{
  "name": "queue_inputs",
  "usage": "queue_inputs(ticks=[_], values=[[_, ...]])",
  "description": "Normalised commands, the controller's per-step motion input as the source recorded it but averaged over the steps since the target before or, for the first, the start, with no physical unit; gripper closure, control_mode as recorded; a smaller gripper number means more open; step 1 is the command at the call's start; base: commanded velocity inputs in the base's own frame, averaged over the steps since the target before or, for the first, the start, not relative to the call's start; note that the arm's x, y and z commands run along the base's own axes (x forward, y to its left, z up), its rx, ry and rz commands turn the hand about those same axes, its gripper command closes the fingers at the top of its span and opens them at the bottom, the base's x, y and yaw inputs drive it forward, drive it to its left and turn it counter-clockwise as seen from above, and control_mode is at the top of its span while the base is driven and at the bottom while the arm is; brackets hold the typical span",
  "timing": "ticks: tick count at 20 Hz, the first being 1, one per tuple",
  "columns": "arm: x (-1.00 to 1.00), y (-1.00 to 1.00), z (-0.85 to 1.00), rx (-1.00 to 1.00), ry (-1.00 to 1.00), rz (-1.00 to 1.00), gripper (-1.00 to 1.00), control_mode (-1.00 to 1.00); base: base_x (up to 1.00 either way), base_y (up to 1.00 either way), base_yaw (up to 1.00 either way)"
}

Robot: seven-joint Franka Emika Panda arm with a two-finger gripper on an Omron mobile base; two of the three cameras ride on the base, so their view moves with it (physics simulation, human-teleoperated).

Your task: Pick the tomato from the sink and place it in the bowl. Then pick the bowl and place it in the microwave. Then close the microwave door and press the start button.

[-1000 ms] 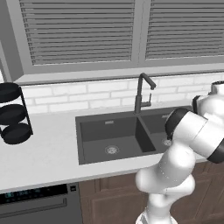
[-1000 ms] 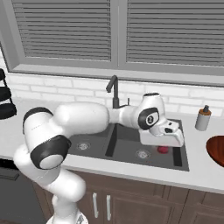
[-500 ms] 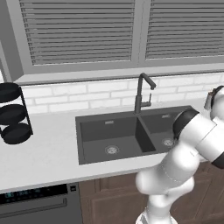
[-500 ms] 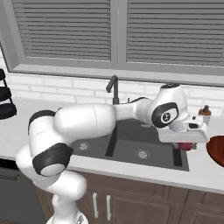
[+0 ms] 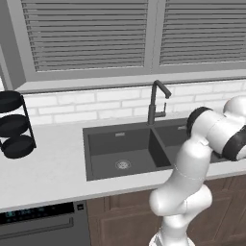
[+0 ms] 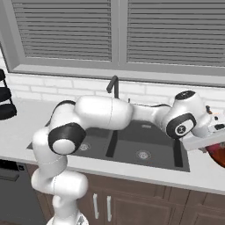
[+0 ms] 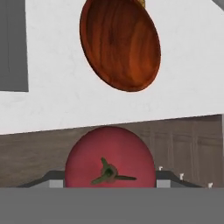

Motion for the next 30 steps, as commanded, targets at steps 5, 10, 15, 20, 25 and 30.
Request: queue_inputs(ticks=[5,10,15,20,25,30], values=[[0.37,-0.30,-0.07,-0.13,0.00,0.37,1.00,-1.00,0.00,0.00,0.00],[0.58,0.00,0.00,0.01,0.00,0.26,1.00,-1.00,0.00,0.00,0.00],[0.30,-0.26,-0.04,0.14,0.04,0.05,1.00,-1.00,0.00,0.00,0.00],[0.40,-0.32,-0.05,0.11,0.04,0.01,1.00,-1.00,0.00,0.00,0.00],[0.40,-0.31,-0.13,0.08,0.05,0.00,1.00,-1.00,0.00,0.00,0.00],[0.41,-0.08,-0.34,0.00,0.06,0.00,-1.00,-1.00,0.00,0.00,0.00]])
